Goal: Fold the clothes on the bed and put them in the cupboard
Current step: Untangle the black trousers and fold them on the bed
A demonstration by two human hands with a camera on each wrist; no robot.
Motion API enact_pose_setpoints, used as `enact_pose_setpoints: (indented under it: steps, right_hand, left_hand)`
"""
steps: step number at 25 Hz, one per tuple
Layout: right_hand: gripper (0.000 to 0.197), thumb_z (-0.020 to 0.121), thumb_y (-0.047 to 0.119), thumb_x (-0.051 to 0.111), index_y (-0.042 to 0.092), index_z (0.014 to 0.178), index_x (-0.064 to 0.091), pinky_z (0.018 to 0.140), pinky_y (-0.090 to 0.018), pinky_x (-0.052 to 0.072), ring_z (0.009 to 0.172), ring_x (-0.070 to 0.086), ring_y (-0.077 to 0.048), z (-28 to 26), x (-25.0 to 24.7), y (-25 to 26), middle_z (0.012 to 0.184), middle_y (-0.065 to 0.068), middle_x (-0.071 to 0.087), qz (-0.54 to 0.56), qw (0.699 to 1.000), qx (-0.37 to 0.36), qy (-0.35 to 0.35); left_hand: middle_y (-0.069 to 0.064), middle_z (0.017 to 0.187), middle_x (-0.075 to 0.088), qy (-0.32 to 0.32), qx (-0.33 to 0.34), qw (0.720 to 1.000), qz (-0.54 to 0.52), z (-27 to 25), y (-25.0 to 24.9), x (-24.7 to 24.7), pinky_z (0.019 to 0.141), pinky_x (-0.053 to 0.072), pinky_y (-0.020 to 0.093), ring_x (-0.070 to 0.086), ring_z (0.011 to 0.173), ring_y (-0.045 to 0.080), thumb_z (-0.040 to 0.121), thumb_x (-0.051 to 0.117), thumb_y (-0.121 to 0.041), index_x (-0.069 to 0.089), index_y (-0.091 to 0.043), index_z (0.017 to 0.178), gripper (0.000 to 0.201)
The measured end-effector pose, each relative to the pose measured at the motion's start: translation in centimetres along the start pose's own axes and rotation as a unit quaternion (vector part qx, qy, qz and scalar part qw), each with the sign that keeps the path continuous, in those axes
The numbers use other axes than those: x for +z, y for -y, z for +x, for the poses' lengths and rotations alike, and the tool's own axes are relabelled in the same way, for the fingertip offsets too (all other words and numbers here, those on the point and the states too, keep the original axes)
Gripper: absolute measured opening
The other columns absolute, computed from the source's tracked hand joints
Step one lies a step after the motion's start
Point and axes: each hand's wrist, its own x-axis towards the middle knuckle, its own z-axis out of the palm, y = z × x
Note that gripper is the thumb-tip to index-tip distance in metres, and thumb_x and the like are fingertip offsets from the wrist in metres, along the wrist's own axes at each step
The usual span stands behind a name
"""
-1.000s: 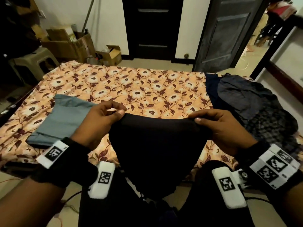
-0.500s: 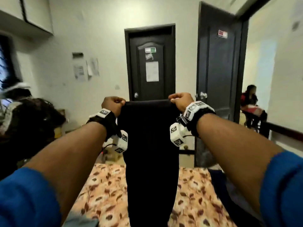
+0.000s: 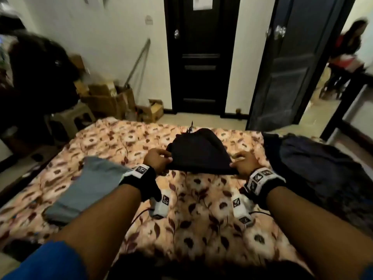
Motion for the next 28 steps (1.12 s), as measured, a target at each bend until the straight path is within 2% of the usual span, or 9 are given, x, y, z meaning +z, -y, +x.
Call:
enact_pose_setpoints:
  steps: [4, 8, 12, 15, 18, 21, 24, 26, 28]
  right_hand:
    - [0.031, 0.088, -0.008, 0.042, 0.009, 0.096, 0.067, 0.053, -0.035, 0.054, 0.062, 0.053, -0.025, -7.5, 3.3, -16.1, 0.080, -0.016, 0.060, -0.085, 0.983, 0.139, 0.083]
    - [0.043, 0.089, -0.014, 0.037, 0.012, 0.093, 0.070, 0.045, -0.024, 0.045, 0.060, 0.053, -0.022, -13.3, 0.5, -16.8, 0.087, -0.014, 0.064, -0.094, 0.962, 0.186, 0.179]
    - [0.032, 0.093, -0.003, 0.051, 0.020, 0.097, 0.072, 0.053, -0.015, 0.046, 0.070, 0.059, -0.009, -17.4, -3.5, -13.4, 0.092, -0.003, 0.070, -0.125, 0.940, 0.134, 0.289]
    - [0.041, 0.083, 0.016, 0.072, 0.027, 0.121, 0.061, 0.074, 0.003, 0.037, 0.091, 0.055, 0.013, -19.8, -5.0, -11.2, 0.112, 0.019, 0.057, -0.235, 0.870, 0.044, 0.432]
    - [0.036, 0.088, 0.017, 0.062, 0.023, 0.124, 0.063, 0.099, -0.013, 0.034, 0.124, 0.047, -0.009, -20.2, -3.4, -11.8, 0.135, 0.010, 0.049, -0.446, 0.774, -0.099, 0.438]
    - [0.024, 0.091, 0.022, 0.050, 0.026, 0.110, 0.065, 0.092, -0.040, 0.046, 0.109, 0.055, -0.025, -16.7, -1.2, -11.5, 0.119, 0.001, 0.058, -0.500, 0.779, -0.133, 0.354]
    - [0.015, 0.093, 0.021, 0.047, 0.018, 0.102, 0.059, 0.082, -0.037, 0.049, 0.099, 0.059, -0.029, -7.5, 0.8, -8.3, 0.104, -0.009, 0.062, -0.467, 0.833, -0.102, 0.279]
    - [0.023, 0.093, 0.019, 0.049, 0.014, 0.114, 0.054, 0.089, -0.038, 0.048, 0.107, 0.057, -0.031, -0.5, 2.3, -4.7, 0.118, -0.013, 0.058, -0.434, 0.875, -0.099, 0.188]
    - [0.048, 0.091, 0.019, 0.054, 0.014, 0.136, 0.040, 0.104, -0.044, 0.040, 0.124, 0.047, -0.035, 4.3, 3.6, -2.8, 0.140, -0.015, 0.043, -0.369, 0.914, -0.125, 0.108]
  left_hand:
    - [0.011, 0.079, 0.072, 0.173, -0.107, 0.962, 0.183, -6.5, 12.1, 6.7, 0.065, 0.049, 0.028, 0.068, 0.083, 0.033, 0.088, 0.066, -0.005, 0.071, -0.004, 0.106, 0.019]
    - [0.003, 0.090, 0.072, 0.249, -0.085, 0.933, 0.244, -12.1, 14.2, 6.4, 0.065, 0.049, 0.019, 0.067, 0.086, 0.019, 0.088, 0.069, -0.016, 0.076, -0.012, 0.103, 0.017]
    - [-0.007, 0.108, 0.070, 0.391, -0.040, 0.880, 0.267, -16.9, 11.9, 3.8, 0.080, 0.048, 0.020, 0.064, 0.096, 0.008, 0.072, 0.083, -0.039, 0.071, -0.019, 0.109, 0.044]
    - [-0.005, 0.106, 0.065, 0.410, 0.046, 0.811, 0.414, -18.9, 11.0, 3.4, 0.083, 0.047, 0.026, 0.062, 0.099, 0.013, 0.076, 0.078, -0.030, 0.067, -0.021, 0.106, 0.033]
    - [-0.001, 0.107, 0.056, 0.375, 0.093, 0.791, 0.474, -18.5, 10.4, 3.7, 0.086, 0.050, 0.033, 0.062, 0.098, 0.020, 0.086, 0.066, -0.030, 0.069, -0.024, 0.103, 0.018]
    - [0.001, 0.105, 0.053, 0.341, 0.064, 0.796, 0.497, -14.2, 9.3, 3.7, 0.082, 0.053, 0.036, 0.064, 0.088, 0.022, 0.083, 0.071, -0.035, 0.070, -0.025, 0.101, 0.020]
    - [0.002, 0.079, 0.062, 0.259, 0.074, 0.857, 0.438, -5.5, 7.0, 4.4, 0.069, 0.047, 0.030, 0.064, 0.071, 0.018, 0.087, 0.069, -0.025, 0.072, -0.018, 0.096, 0.013]
    - [0.007, 0.105, 0.066, 0.165, 0.086, 0.905, 0.383, 1.0, 5.4, 4.5, 0.083, 0.050, 0.037, 0.064, 0.103, 0.029, 0.091, 0.065, -0.022, 0.065, -0.019, 0.120, 0.029]
    - [0.012, 0.146, 0.045, 0.090, 0.101, 0.941, 0.309, 5.2, 5.1, 4.9, 0.105, 0.042, 0.046, 0.046, 0.132, 0.032, 0.093, 0.062, -0.016, 0.036, -0.026, 0.148, 0.062]
